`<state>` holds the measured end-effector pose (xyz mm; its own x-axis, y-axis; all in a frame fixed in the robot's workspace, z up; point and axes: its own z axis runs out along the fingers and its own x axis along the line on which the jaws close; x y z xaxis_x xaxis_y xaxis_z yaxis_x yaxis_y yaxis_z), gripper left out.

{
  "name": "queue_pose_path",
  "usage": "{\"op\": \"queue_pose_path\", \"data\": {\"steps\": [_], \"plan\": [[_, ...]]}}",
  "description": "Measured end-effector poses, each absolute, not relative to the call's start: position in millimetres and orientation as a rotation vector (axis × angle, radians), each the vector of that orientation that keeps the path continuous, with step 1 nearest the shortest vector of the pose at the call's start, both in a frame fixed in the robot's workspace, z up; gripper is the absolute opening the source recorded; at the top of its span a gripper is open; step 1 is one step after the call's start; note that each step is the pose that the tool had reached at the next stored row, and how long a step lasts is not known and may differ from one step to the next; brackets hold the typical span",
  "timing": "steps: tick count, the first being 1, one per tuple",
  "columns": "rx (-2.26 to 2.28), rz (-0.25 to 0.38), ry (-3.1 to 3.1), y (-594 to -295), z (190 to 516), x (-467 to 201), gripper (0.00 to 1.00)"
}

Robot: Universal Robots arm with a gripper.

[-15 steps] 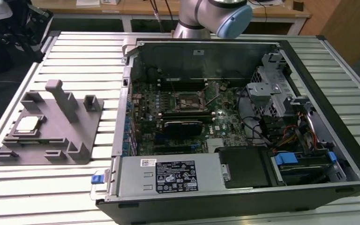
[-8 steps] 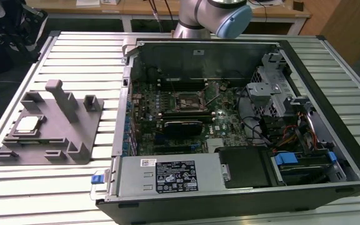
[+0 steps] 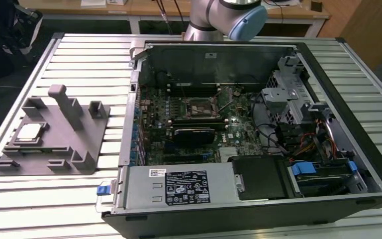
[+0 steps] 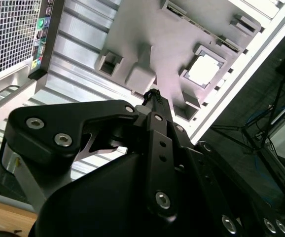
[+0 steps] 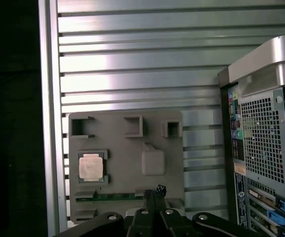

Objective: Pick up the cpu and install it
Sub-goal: 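Reach for the cpu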

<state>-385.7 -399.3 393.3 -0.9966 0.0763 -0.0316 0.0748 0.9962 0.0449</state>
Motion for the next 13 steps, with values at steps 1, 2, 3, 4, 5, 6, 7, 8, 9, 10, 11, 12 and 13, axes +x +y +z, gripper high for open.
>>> {"op": "queue_pose_path", "data": {"steps": [1, 2, 3, 4, 5, 6, 7, 8, 9, 10, 11, 12, 13], "plan": [[0.118, 0.068, 3.105, -399, 393, -387, 0.11], [0.117, 0.068, 3.105, -399, 393, -388, 0.11], [0.117, 0.068, 3.105, -399, 393, -389, 0.11], [0.117, 0.068, 3.105, -399, 393, -390, 0.11], [0.117, 0.068, 3.105, -399, 393, -391, 0.11], [0.117, 0.068, 3.105, -399, 393, -392, 0.11], [0.117, 0.068, 3.105, -399, 393, -393, 0.11], [0.117, 0.068, 3.105, -399, 393, -395, 0.11], [0.117, 0.068, 3.105, -399, 393, -396, 0.11], [0.118, 0.068, 3.105, -399, 393, -398, 0.11], [0.118, 0.068, 3.105, -399, 393, -399, 0.11], [0.118, 0.068, 3.105, -399, 393, -401, 0.11], [0.117, 0.068, 3.105, -399, 393, -402, 0.11]]}}
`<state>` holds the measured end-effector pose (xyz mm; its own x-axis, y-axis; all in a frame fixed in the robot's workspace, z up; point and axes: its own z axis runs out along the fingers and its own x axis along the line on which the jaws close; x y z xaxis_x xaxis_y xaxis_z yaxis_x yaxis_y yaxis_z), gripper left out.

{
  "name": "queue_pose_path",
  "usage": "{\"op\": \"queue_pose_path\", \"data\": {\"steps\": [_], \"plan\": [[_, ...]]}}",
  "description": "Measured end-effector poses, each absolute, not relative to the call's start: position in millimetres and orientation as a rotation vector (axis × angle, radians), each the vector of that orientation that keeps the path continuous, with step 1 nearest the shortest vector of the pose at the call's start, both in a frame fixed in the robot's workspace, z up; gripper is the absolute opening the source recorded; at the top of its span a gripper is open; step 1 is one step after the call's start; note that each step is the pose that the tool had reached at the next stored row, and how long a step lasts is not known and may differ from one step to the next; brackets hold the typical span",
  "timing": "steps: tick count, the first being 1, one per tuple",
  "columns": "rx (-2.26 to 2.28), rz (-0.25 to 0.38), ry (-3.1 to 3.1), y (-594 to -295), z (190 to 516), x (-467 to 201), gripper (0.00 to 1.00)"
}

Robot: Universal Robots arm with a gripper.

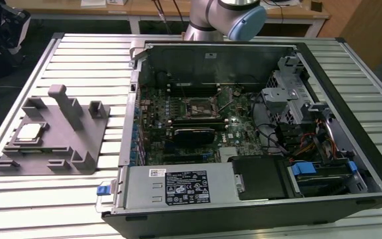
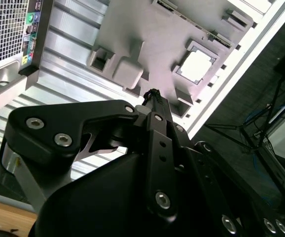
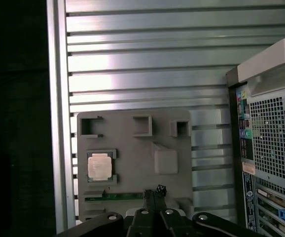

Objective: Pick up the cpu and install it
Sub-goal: 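Reach for the cpu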

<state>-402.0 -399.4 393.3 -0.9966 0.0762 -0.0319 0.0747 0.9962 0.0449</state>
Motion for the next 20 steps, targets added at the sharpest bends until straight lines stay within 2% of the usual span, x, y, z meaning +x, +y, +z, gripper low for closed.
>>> {"op": "queue_pose_path", "data": {"steps": [20], "plan": [[0.117, 0.068, 3.104, -399, 393, -429, 0.11]]}}
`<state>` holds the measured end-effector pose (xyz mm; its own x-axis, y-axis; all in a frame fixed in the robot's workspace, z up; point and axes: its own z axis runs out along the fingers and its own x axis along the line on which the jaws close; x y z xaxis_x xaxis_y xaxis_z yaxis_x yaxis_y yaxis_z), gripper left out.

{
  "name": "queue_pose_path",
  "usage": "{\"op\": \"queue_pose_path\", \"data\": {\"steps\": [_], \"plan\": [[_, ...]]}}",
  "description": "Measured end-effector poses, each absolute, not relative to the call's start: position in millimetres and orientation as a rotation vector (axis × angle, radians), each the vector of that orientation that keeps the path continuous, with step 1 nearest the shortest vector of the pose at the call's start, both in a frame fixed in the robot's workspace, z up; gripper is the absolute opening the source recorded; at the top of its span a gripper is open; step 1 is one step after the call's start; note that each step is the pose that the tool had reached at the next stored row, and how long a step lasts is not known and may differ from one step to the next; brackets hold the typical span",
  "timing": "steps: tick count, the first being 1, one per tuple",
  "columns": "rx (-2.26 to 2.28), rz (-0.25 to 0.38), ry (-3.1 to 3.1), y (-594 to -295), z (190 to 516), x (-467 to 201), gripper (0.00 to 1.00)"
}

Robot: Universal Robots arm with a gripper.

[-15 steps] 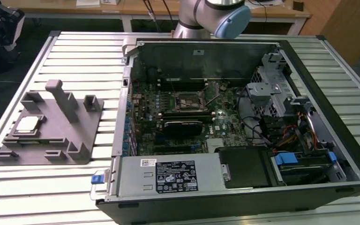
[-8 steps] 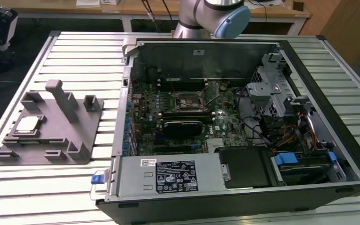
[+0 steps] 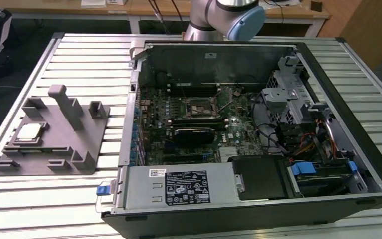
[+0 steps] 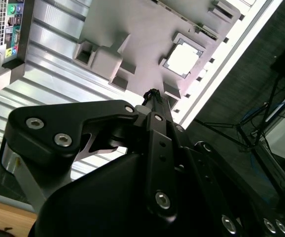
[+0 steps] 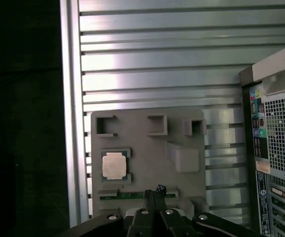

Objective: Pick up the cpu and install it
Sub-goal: 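Reach for the cpu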

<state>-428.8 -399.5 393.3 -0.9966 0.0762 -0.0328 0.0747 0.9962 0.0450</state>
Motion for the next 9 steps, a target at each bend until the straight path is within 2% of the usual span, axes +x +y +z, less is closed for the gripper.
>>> {"op": "queue_pose_path", "data": {"steps": [9], "plan": [[0.117, 0.068, 3.104, -399.5, 391.8, -439.7, 0.11]]}}
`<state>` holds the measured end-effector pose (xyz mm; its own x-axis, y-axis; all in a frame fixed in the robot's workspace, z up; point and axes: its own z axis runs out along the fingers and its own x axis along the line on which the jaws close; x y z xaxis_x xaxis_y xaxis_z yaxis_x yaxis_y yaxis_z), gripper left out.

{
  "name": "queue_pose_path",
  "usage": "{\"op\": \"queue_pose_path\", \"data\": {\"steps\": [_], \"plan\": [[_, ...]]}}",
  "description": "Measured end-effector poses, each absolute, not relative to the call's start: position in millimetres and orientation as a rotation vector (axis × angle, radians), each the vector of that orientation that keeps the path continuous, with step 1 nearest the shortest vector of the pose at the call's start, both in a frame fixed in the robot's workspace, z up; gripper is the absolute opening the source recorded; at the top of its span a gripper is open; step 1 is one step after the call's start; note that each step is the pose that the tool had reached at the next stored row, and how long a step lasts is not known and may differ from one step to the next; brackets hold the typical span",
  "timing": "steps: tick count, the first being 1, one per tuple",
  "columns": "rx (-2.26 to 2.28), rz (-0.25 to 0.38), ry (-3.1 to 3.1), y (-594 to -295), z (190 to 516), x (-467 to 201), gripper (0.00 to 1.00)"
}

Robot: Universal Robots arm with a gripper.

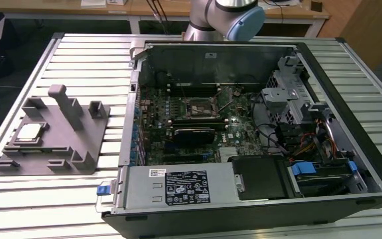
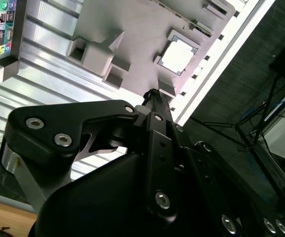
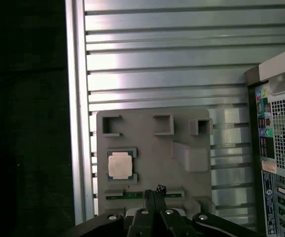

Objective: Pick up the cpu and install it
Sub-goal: 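Reach for the cpu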

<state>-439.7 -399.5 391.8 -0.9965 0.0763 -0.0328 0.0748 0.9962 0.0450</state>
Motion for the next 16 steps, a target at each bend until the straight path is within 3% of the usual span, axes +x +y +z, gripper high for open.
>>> {"op": "queue_pose_path", "data": {"steps": [16], "plan": [[0.118, 0.068, 3.105, -407, 364, -442, 0.11]]}}
